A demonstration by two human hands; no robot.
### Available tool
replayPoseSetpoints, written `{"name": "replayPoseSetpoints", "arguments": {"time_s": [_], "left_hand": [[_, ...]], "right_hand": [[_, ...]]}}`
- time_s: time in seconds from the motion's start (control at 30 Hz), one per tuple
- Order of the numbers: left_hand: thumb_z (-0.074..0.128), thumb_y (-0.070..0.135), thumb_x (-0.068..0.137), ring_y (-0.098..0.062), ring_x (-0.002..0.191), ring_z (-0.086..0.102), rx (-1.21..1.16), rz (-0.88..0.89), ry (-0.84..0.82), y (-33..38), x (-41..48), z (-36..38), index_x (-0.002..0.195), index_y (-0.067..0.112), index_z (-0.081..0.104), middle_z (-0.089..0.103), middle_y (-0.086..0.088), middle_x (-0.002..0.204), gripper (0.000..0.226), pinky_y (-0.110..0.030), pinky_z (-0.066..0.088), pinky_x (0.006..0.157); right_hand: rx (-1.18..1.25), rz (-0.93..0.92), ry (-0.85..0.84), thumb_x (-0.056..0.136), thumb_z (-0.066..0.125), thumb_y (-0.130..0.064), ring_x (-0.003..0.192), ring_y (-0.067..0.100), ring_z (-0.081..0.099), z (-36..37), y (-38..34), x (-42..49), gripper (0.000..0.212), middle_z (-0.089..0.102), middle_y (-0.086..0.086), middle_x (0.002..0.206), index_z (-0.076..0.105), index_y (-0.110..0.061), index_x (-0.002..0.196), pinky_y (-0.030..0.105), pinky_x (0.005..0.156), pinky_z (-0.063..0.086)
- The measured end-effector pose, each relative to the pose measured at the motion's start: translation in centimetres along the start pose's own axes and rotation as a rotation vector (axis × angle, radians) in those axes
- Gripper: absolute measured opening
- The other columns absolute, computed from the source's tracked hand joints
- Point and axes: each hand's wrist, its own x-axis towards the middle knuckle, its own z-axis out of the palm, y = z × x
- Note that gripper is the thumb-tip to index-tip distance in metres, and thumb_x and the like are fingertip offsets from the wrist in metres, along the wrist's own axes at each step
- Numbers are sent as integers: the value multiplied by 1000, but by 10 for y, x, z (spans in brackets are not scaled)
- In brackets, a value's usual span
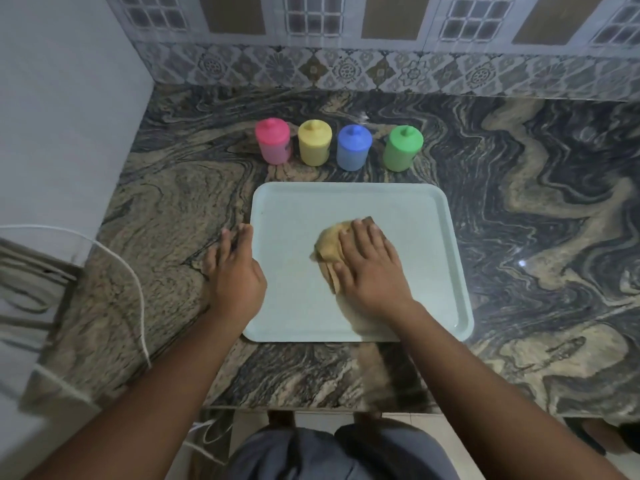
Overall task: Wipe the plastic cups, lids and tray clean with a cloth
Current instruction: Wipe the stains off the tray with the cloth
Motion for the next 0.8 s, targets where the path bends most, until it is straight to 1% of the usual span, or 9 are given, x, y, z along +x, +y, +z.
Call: {"name": "replayPoseSetpoints", "arguments": {"time_s": [0.07, 0.13, 0.23, 0.3, 0.33, 0.43, 0.53, 0.67, 0.8], "left_hand": [[39, 5, 96, -29, 151, 17, 9, 8, 11, 0, 0, 0, 153, 15, 29, 35, -7, 158, 59, -50, 13, 120], [37, 7, 98, -29, 151, 14, -14, -25, -6, 3, -1, -2, 153, 17, 28, 31, -6, 160, 57, -51, 13, 121], [37, 10, 100, -31, 151, 12, -59, -71, -7, 10, -6, -10, 155, 20, 27, 25, -7, 162, 56, -53, 17, 119], [37, 11, 100, -35, 150, 13, -65, -86, -13, 9, -5, -10, 154, 22, 26, 24, -10, 162, 57, -55, 20, 118], [36, 12, 100, -37, 149, 14, -59, -95, -18, 7, -5, -8, 154, 25, 25, 24, -11, 162, 57, -57, 23, 117], [36, 16, 100, -41, 147, 16, -40, -113, -36, 3, -3, -5, 154, 31, 23, 23, -12, 162, 57, -61, 28, 113], [38, 11, 100, -40, 147, 17, -53, -81, -14, 8, -6, -8, 154, 23, 26, 26, -15, 160, 57, -58, 23, 116], [38, 8, 99, -37, 148, 17, -35, -49, 14, 9, -5, -8, 154, 19, 28, 29, -15, 159, 57, -54, 18, 118], [36, 15, 100, -37, 148, 16, -33, -85, -19, 2, -2, -2, 154, 27, 25, 23, -14, 162, 57, -53, 19, 118]], "right_hand": [[26, 79, 31, 101, 21, -57, 159, 27, -9, -1, -18, 32, 72, -2, 5, 173, 13, -25, 164, 47, 128, 4], [48, 55, -6, 103, 27, -56, 158, 29, -14, 5, -48, 47, 72, -7, 7, 172, 7, -22, 165, 49, 128, -1], [41, -88, -101, 103, 31, -57, 156, 25, -22, 16, -78, 6, 76, -17, 4, 171, 0, -24, 164, 43, 127, -9], [18, -121, -128, 102, 27, -62, 155, 23, -26, 15, -59, -38, 77, -22, 1, 170, -3, -26, 164, 41, 127, -10], [4, -81, -115, 101, 23, -65, 155, 22, -27, 13, -38, -55, 79, -23, 1, 169, -4, -27, 164, 40, 127, -10], [-38, 187, -75, 94, 12, -71, 157, 24, -21, -5, 31, -71, 84, -18, 3, 171, -3, -26, 164, 40, 126, -9], [-8, 307, -28, 101, 23, -64, 158, 28, -16, -17, 43, -26, 80, -13, 8, 172, 0, -21, 164, 44, 127, -7], [53, 210, -15, 103, 32, -57, 158, 31, -15, -9, -18, 50, 79, -12, 10, 172, 2, -19, 164, 48, 128, -6], [41, -30, -92, 102, 31, -61, 157, 26, -20, 12, -76, 16, 79, -16, 5, 171, 0, -23, 164, 46, 128, -6]]}}
